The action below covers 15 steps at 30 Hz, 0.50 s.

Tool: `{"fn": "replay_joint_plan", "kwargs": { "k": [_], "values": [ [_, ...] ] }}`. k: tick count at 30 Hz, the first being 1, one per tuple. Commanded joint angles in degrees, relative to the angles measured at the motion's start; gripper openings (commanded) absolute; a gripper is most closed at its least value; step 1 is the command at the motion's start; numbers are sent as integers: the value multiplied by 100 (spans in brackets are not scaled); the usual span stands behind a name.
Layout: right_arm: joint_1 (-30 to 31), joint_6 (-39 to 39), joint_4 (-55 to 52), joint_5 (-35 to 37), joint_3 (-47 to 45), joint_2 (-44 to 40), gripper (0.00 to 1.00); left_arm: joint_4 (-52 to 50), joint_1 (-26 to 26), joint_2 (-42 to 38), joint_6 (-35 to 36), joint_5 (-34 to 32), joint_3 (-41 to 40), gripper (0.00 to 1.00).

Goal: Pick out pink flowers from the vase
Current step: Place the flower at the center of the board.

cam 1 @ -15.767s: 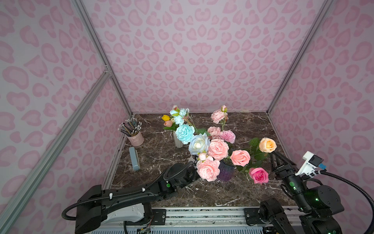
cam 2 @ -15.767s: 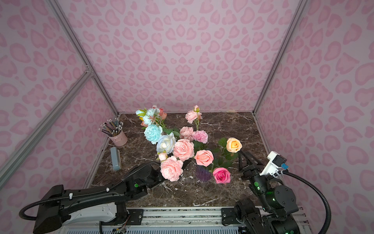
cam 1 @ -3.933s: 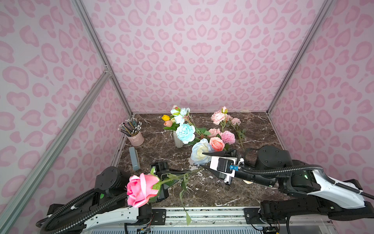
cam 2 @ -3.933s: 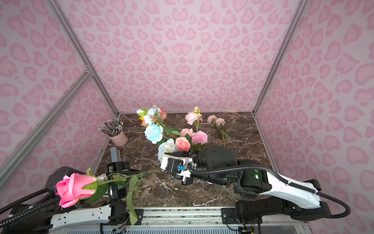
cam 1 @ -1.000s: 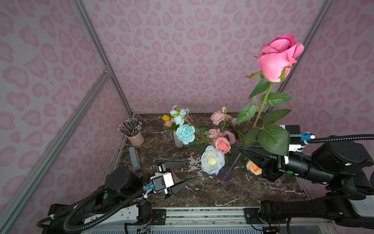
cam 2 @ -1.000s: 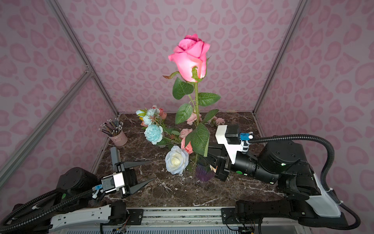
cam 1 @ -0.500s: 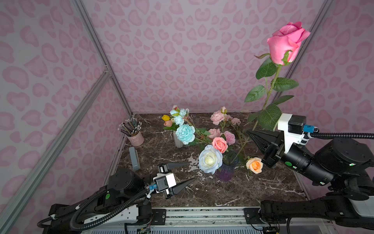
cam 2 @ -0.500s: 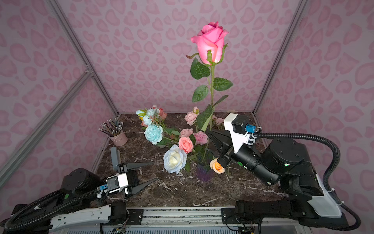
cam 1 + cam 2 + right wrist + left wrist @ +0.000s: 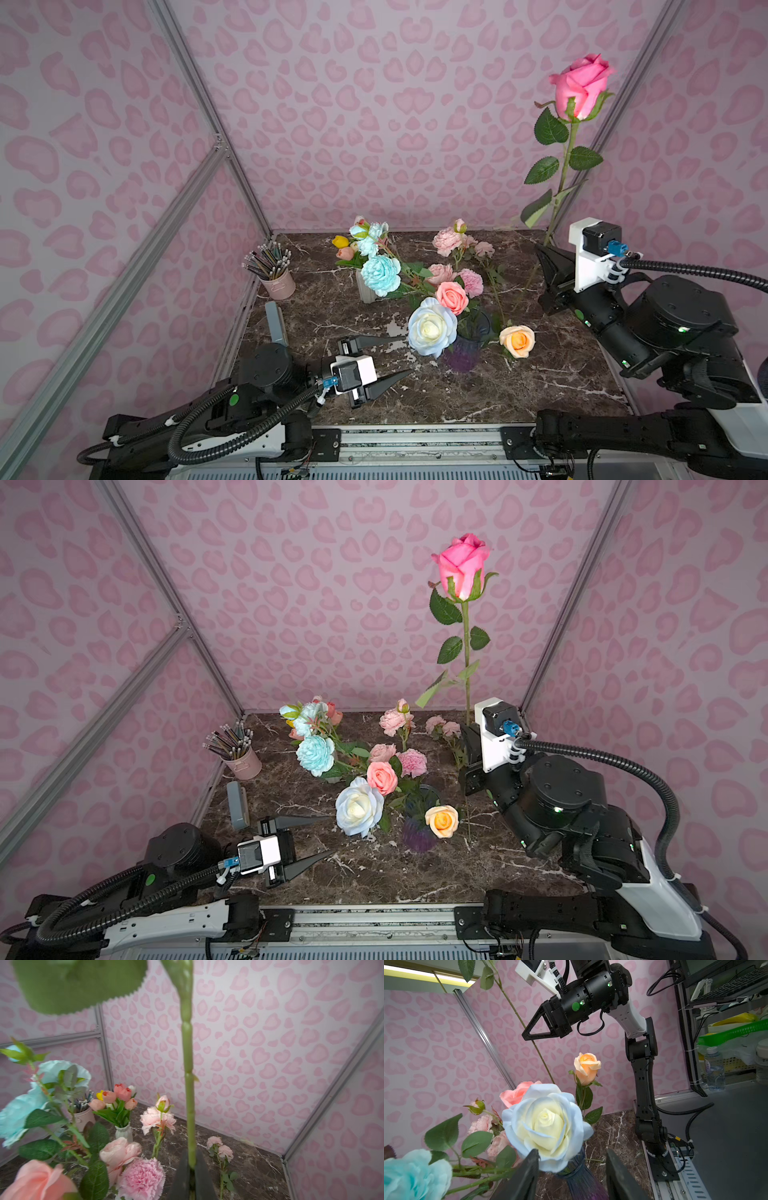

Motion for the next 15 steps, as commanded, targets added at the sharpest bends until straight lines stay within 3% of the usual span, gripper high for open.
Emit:
{"fn": "replay_joint_plan", "kwargs": {
  "k": [1, 4, 6, 11, 15],
  "values": [
    [-1353, 249, -181, -1373, 126, 326, 0, 275, 8, 63, -197, 212, -19, 53],
    [-3565, 543, -195, -3669, 184, 699, 0, 292, 7, 73, -291, 259, -21, 53],
    [-4692, 791, -193, -4724, 129, 947, 0, 245, 5, 65, -341, 268, -21, 53],
    [-5403, 1182, -237, -4711, -343, 1602, 0, -169, 6, 36, -373, 359, 71, 53],
    [-6052, 1388, 104, -5205, -1439, 1921, 0, -291, 4, -80, -334, 388, 27, 53]
  ]
}}
